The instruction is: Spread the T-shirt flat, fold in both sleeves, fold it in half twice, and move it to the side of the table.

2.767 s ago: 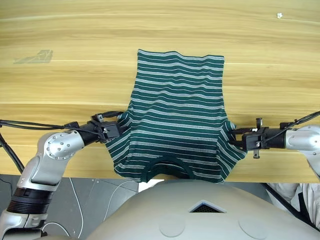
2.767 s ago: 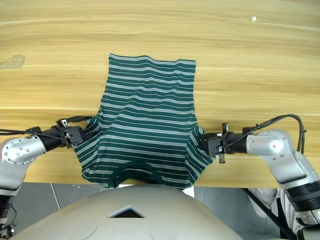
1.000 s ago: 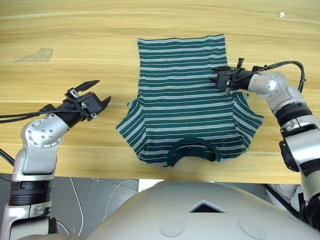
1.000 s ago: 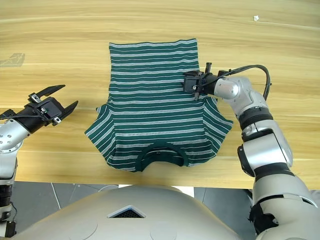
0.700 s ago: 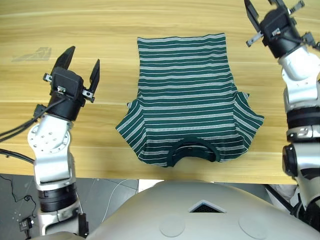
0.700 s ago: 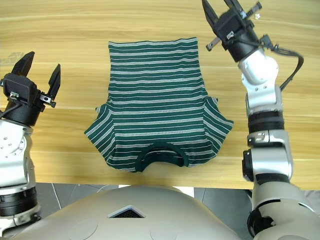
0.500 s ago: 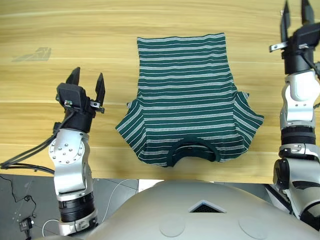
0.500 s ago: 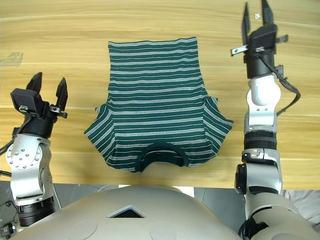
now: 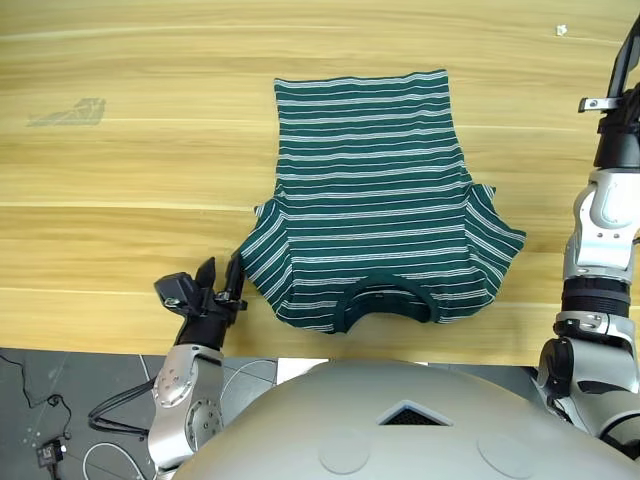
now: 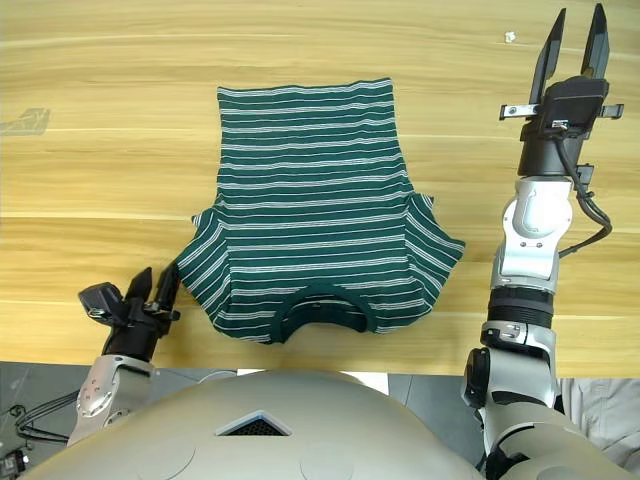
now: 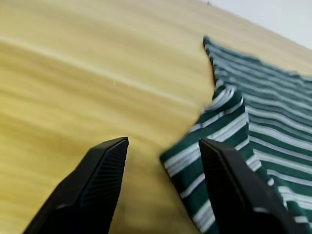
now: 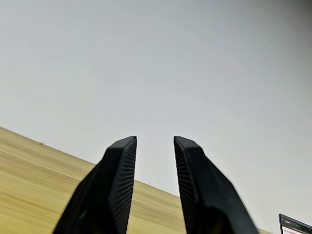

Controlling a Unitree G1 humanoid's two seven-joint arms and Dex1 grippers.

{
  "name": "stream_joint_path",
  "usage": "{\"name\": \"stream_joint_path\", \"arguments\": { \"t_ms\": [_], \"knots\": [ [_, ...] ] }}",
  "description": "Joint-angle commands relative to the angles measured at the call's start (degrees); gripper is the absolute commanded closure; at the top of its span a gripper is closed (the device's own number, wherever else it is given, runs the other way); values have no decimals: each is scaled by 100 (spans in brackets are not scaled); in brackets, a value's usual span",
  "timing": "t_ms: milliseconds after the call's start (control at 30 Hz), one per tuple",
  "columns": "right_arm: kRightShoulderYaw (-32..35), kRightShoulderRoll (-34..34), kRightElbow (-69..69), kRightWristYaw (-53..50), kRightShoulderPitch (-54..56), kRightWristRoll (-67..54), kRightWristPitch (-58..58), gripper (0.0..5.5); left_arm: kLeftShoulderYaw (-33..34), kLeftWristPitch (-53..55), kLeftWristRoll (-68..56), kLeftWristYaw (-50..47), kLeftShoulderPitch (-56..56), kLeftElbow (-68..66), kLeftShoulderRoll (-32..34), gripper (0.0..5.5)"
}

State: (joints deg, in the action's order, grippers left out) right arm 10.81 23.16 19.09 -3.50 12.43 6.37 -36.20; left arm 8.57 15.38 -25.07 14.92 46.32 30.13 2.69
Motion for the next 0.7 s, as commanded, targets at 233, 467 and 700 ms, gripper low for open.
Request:
{"name": "stream_joint_path", "arguments": {
  "t_ms": [233, 467, 700],
  "knots": [
    [-194, -19, 65, 181, 92, 132, 124, 408, -337, 221, 128, 86, -79, -288, 224, 314],
    [-393, -19, 204, 295, 103, 258, 151, 408, -250, 217, 116, -126, -198, -422, 152, 432],
    [-567, -29, 327, 340, 125, 327, 148, 408, -256, -22, 367, -234, -327, -534, 170, 546]
  ]
}}
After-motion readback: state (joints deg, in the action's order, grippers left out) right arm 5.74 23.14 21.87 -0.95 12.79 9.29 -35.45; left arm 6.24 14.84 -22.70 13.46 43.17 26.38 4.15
